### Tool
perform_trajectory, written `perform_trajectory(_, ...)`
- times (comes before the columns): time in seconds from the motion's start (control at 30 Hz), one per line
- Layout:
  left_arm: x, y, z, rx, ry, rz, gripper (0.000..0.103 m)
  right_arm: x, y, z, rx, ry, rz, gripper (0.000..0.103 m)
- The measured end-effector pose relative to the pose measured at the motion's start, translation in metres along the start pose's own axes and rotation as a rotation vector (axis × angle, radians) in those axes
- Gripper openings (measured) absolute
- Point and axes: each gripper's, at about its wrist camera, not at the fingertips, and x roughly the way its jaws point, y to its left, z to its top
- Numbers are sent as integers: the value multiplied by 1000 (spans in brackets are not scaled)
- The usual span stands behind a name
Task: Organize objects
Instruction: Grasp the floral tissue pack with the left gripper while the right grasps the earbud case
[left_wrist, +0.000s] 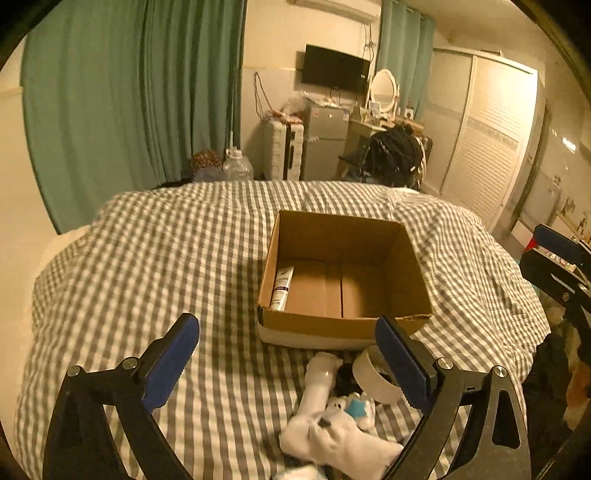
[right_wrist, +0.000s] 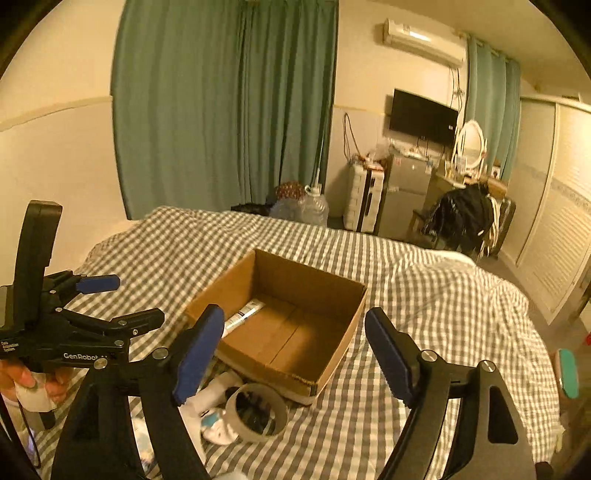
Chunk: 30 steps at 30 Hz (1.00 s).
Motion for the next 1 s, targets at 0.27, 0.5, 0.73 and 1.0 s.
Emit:
perform_trajectory(0.27,-35,-6,-40,-6,-6,50,101,-51,24,-17,-55,-33,-4,80)
perform_trajectory(0.5,-20,-3,-89,-42,58,100,101,-43,40,-57,-74,29,17,80)
perform_trajectory(0.73,14,-16,-137,-1,172,144,101,7,55,-111,-121,193,11,80)
perform_trajectory(1.0,31,-34,-176,95,248,165,101,35,60,-170,-154,330,16,80)
